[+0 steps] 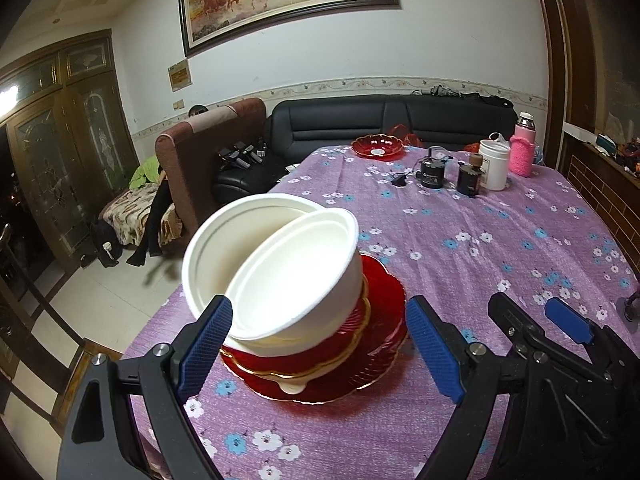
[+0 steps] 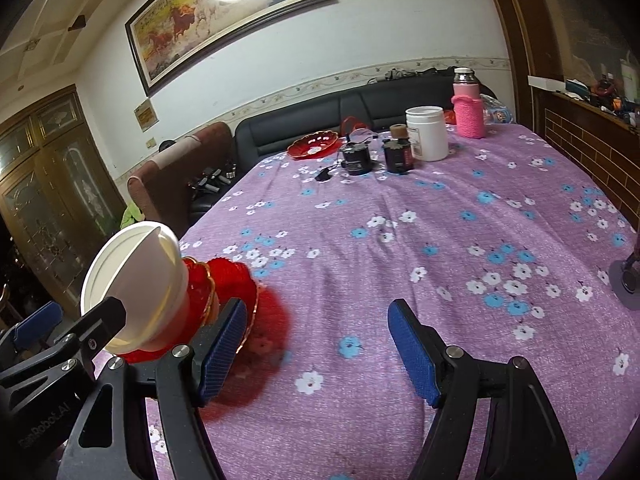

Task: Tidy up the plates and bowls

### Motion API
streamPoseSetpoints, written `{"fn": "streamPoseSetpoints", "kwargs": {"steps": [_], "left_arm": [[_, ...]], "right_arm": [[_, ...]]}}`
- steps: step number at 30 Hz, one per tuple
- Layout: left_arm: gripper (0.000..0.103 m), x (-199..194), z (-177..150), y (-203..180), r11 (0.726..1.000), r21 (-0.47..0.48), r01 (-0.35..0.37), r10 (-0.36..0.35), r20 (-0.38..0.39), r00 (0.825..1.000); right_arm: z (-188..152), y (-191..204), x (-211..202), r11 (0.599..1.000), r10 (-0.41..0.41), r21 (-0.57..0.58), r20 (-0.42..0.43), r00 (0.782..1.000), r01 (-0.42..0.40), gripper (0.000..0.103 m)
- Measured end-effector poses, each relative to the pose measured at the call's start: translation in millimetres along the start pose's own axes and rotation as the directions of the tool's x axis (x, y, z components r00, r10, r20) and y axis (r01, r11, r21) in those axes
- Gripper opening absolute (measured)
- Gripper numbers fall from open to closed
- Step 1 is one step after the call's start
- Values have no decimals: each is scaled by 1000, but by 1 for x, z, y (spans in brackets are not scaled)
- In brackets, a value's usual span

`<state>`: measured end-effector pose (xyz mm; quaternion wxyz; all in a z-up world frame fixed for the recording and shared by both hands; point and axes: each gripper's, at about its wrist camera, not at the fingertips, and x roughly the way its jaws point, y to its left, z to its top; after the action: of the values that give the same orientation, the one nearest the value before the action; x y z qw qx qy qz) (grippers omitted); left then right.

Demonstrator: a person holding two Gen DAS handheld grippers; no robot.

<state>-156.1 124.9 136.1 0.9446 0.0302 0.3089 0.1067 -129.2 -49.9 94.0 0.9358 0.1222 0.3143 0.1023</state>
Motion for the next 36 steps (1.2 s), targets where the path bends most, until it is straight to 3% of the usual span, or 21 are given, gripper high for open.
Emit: {"fn": "streamPoseSetpoints", "kwargs": {"steps": [28, 36], "left_arm": [[88, 14, -8, 15, 997, -68, 46, -48, -37, 998], [88, 20, -11, 22, 995, -83, 59, -63, -49, 997]], "right_arm": [[-3, 13, -5, 992, -97, -71, 48, 994, 100, 78], [-3, 15, -11, 991, -119, -49, 97, 988, 124, 82]]}}
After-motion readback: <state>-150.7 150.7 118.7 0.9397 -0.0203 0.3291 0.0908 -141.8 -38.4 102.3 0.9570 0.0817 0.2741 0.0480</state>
